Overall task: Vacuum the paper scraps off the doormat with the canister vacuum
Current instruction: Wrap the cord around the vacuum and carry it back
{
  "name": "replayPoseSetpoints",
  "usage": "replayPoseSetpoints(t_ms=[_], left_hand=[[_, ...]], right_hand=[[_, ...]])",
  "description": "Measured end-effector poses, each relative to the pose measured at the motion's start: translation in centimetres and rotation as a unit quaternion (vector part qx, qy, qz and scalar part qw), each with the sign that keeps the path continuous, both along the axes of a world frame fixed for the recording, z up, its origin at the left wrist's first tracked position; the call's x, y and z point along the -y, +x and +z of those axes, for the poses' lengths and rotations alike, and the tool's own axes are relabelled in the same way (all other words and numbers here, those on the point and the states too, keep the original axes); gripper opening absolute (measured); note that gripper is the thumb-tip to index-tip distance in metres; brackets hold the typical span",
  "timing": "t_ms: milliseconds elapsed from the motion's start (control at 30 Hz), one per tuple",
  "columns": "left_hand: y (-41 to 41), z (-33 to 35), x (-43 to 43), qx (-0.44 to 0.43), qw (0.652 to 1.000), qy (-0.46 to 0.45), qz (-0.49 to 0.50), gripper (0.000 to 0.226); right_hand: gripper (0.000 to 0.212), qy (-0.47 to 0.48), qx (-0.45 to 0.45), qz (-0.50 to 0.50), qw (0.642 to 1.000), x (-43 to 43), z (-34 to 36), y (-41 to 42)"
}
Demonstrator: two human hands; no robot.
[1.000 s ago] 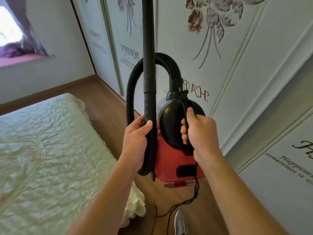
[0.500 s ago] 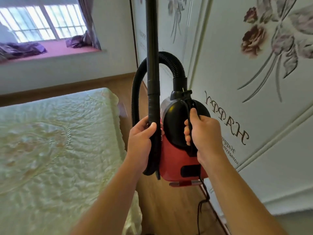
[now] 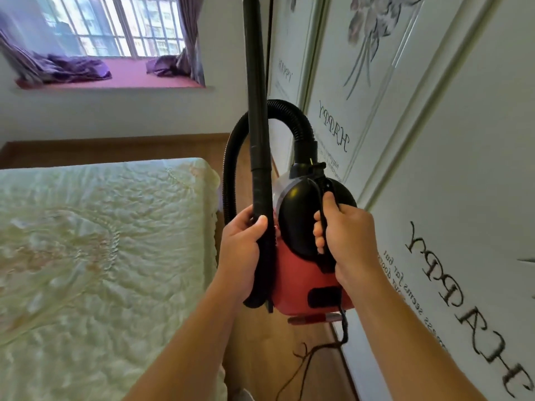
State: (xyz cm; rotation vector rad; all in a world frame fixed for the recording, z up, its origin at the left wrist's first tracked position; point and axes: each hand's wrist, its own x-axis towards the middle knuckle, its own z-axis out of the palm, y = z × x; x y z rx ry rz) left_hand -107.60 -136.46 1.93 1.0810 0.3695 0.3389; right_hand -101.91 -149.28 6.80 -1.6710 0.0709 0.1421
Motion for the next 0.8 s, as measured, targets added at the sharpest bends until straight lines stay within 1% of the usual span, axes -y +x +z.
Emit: replayPoseSetpoints(t_ms=[267,400,633,800], left_hand=[[11.3,2.1,-6.8,0.009,1.0,0.015,0.013,0.017],[16.4,1.9,-9.6,0.009,0.999,0.026,0.017,0.016],[29.0,1.1,-15.1,-0.018,0.997,0.035,0.072,0.018],[38.2,1.2,-19.0,-0.034,0.993,0.032,0.108,0.019]], right_hand=[[0.047,0.017,-0.001,0.014,1.0,-6.6,1.8,11.5],[0.047,0.024,0.003,0.026,0.999,-9.5,1.4,17.1],[0.047,0.039,-0.013,0.07,0.997,-15.7,-0.4,31.1],[0.045,0.038,-0.024,0.1,0.994,-20.5,-0.2,41.1]])
